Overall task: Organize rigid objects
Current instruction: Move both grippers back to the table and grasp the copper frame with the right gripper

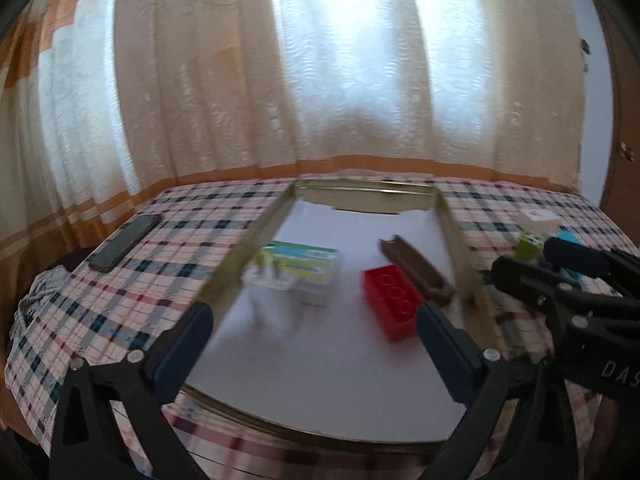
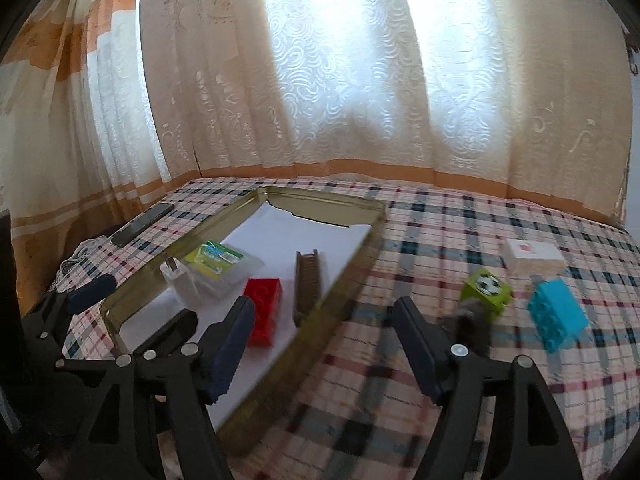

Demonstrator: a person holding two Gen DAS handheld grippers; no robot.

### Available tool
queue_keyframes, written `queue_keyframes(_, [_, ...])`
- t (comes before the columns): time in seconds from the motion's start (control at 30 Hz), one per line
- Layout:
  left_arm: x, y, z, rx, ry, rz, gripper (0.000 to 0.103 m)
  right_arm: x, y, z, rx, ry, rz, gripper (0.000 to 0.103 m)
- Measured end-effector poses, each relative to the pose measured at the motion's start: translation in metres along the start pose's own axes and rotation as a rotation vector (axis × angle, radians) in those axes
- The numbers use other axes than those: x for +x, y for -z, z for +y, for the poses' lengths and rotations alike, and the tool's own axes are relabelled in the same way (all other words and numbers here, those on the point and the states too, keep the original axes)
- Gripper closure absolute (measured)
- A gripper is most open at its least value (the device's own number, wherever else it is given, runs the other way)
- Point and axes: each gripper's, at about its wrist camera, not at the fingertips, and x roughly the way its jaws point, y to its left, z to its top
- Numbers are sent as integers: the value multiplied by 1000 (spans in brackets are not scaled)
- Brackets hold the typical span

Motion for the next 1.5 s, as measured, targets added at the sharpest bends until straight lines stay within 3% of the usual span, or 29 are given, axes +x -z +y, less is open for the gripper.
queue_keyframes(0.13, [-8,0,-21,40,28,-9,0,-21,12,-19,-6,33,-1,29])
queue_keyframes(0.37, [-14,2,-67,84,123,5,0,-63,34,-80,103,193,1,28])
queue_keyframes(0.53, [-18,5,-98,114,188,20,0,-71,63,-113,180,315,76,28])
queue_keyframes(0.7, [-18,6,-118,136,223,38,0,-71,78,-136,277,310,133,28])
queue_keyframes(1.0, [-8,4,-133,160,238,79,0,-60,81,-127,202,351,214,28])
queue_keyframes(1.13, [-7,3,-137,167,236,76,0,-56,83,-120,158,357,238,52])
queue_keyframes(1.33, [-11,3,-145,190,252,59,0,-62,83,-123,164,337,216,54])
queue_keyframes(1.5, [-13,1,-161,228,273,58,0,-63,78,-135,163,406,193,54])
